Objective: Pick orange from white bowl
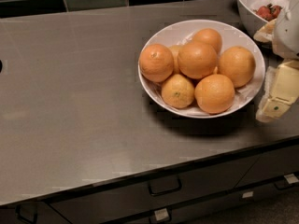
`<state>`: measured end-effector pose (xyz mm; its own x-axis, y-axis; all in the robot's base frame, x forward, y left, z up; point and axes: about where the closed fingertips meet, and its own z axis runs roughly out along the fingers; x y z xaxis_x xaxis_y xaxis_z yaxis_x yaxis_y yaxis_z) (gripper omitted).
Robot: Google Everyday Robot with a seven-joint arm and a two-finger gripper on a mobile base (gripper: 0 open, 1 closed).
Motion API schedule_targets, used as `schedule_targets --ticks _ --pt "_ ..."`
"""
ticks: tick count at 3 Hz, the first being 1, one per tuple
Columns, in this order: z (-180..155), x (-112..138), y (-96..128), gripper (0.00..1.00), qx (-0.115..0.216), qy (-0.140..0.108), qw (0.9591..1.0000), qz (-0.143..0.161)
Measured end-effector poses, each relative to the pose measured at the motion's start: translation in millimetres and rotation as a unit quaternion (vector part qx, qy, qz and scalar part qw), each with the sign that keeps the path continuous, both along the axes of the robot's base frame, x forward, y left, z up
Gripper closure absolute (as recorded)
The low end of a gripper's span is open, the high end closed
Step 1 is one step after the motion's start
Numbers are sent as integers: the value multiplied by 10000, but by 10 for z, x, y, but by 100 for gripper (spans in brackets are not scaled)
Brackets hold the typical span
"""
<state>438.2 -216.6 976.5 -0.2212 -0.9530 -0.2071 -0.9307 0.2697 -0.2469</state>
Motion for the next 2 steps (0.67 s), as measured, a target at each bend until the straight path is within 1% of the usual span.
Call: schedule_targets --ticks 1,2 --pt "0 1 1 0 -1 -1 10000 1" --pt "58 114 144 0 -111 -77 9999 98"
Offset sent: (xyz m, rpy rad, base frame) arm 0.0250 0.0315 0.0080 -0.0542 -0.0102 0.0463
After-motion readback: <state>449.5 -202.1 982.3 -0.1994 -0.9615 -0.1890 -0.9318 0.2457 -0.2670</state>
